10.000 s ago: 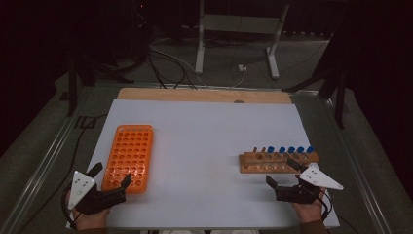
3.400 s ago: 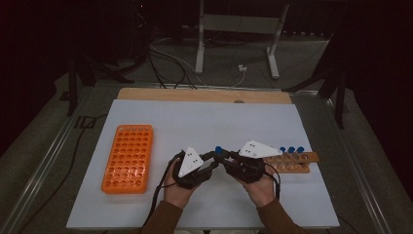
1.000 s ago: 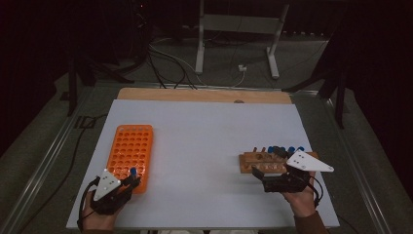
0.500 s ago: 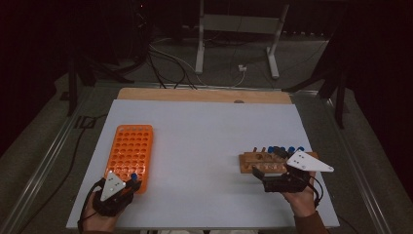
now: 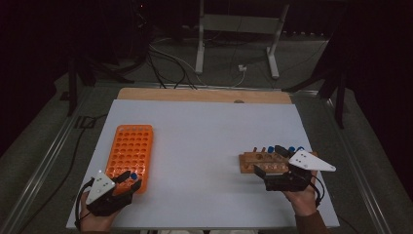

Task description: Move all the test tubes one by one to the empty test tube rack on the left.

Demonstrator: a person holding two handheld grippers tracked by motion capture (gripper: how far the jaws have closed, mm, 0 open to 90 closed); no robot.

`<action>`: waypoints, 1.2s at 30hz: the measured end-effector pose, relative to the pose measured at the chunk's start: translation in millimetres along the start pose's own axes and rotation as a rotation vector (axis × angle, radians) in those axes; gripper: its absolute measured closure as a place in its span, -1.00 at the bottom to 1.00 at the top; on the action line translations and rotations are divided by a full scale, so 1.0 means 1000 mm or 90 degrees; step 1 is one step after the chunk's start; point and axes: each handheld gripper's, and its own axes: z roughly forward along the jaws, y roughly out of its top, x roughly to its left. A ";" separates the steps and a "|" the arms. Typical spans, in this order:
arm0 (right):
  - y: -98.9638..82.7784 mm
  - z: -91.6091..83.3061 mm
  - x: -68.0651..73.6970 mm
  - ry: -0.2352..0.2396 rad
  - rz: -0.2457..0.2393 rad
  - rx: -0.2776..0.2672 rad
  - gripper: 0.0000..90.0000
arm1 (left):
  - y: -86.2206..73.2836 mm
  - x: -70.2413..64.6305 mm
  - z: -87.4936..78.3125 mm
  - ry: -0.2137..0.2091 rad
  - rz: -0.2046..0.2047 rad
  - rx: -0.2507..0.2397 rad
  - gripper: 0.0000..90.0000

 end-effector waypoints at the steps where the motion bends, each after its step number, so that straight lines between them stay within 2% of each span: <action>1: 0.000 0.000 0.000 0.000 0.000 0.000 -1.00 | 0.001 0.000 -0.001 0.004 0.002 -0.001 0.02; 8: 0.000 -0.001 -0.006 -0.017 0.003 -0.001 -1.00 | 0.006 0.002 -0.005 0.018 -0.014 -0.049 -0.27; 10: 0.001 -0.003 -0.010 -0.031 0.003 -0.004 -1.00 | 0.008 0.002 -0.006 0.024 -0.017 -0.059 -0.45; 11: 0.001 -0.003 -0.010 -0.031 0.003 -0.004 -1.00 | 0.009 0.002 -0.006 0.027 -0.019 -0.065 -0.45; 13: 0.003 -0.005 -0.014 -0.044 0.003 -0.007 -1.00 | 0.011 0.002 -0.006 0.035 -0.030 -0.078 -0.59; 16: 0.004 -0.009 -0.020 -0.063 0.004 -0.010 -1.00 | 0.015 0.003 -0.006 0.037 -0.041 -0.095 -0.65; 17: 0.006 -0.013 -0.025 -0.077 0.007 -0.014 -1.00 | 0.016 0.003 -0.006 0.040 -0.044 -0.097 -0.78; 19: 0.007 -0.014 -0.027 -0.082 0.009 -0.016 -1.00 | 0.017 0.002 -0.005 0.042 -0.047 -0.100 -0.80; 25: 0.009 -0.029 -0.050 -0.116 0.037 -0.030 -0.94 | 0.021 0.004 -0.004 0.049 -0.051 -0.107 -0.96; 30: 0.004 -0.035 -0.065 -0.150 0.051 -0.019 -0.87 | 0.021 0.005 -0.005 0.052 -0.056 -0.111 -0.97; 33: -0.001 -0.038 -0.074 -0.176 0.054 -0.008 -0.74 | 0.020 0.005 -0.005 0.053 -0.057 -0.112 -0.97; 36: -0.007 -0.040 -0.081 -0.189 0.067 -0.004 -0.59 | 0.020 0.004 -0.005 0.053 -0.055 -0.112 -0.97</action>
